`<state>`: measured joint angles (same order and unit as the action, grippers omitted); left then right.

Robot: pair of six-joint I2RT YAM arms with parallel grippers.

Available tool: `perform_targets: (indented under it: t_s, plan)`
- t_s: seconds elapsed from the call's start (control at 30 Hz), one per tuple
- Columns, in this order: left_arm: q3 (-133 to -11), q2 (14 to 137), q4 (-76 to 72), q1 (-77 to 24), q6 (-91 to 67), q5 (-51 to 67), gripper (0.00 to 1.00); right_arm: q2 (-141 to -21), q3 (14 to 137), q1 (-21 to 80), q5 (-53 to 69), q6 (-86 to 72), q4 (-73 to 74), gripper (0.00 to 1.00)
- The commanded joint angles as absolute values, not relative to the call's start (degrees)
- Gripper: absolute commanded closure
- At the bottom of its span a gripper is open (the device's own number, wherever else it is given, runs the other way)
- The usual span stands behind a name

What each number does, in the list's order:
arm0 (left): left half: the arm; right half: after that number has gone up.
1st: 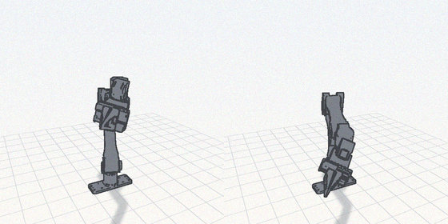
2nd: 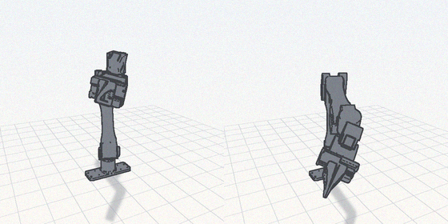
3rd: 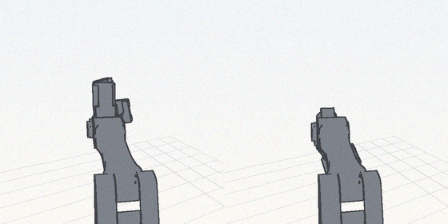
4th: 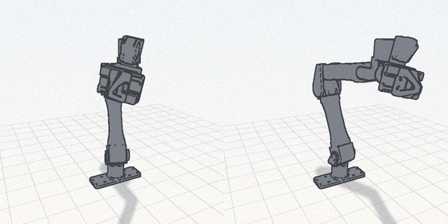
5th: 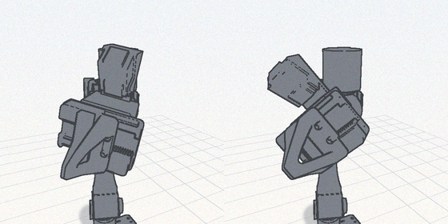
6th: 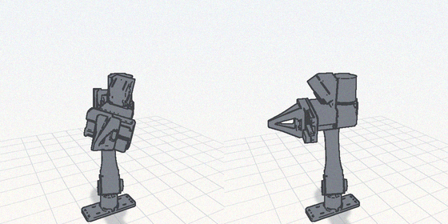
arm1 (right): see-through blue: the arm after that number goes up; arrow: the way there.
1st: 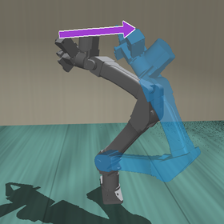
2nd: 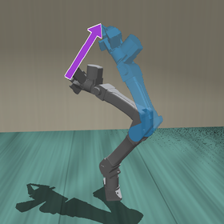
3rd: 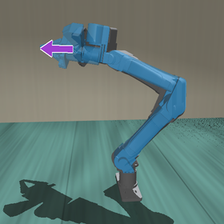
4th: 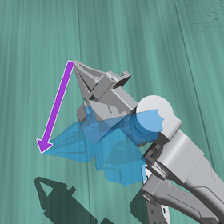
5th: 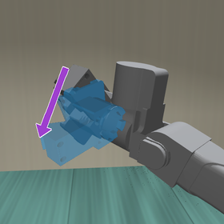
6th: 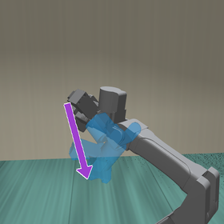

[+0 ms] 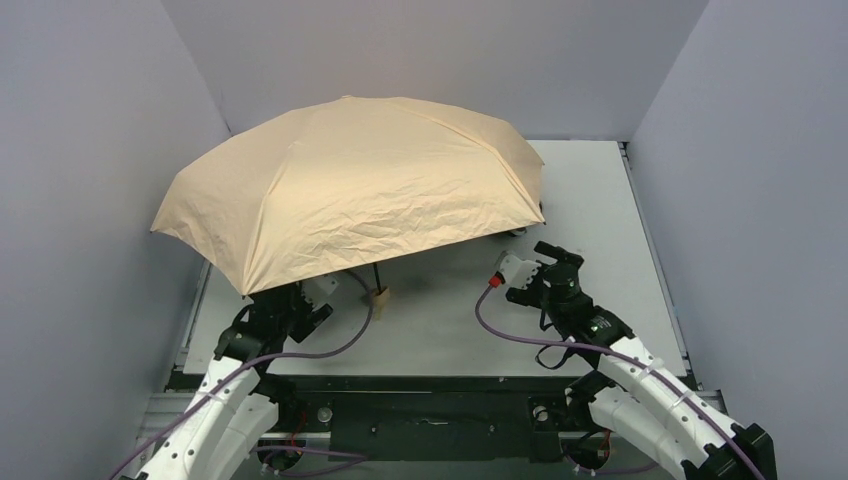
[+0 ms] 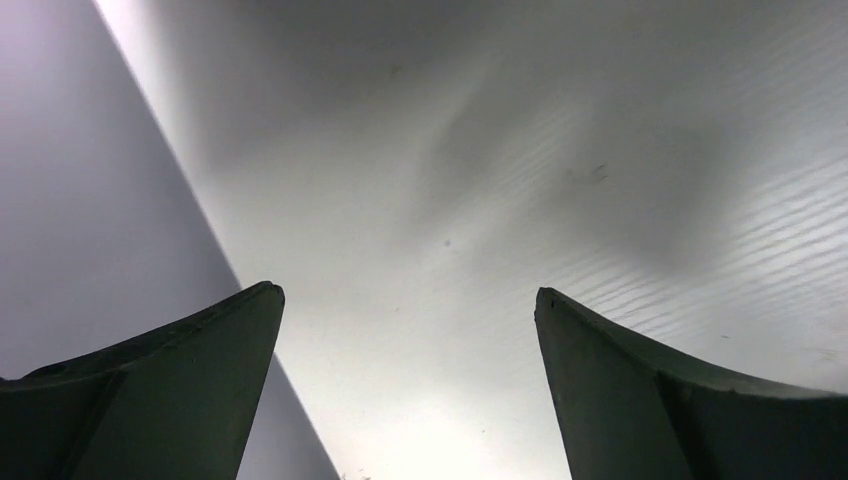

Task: Open the umbrella

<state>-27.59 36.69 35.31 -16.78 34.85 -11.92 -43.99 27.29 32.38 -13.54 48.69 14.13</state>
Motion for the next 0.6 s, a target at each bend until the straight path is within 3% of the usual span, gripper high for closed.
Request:
perform_targets:
  t_s: [0.0, 0.57]
  plan:
    - [-23.37, 33.5, 27.42, -16.44, 38.28, -21.64, 0.03, -40.83, 25.17, 26.58, -16.79, 44.68, 9.39, 0.17]
    - [-21.02, 36.23, 13.63, -16.46, 37.01, -28.64, 0.03, -30.72, 20.17, 11.34, -15.31, 43.79, 7.6, 0.16]
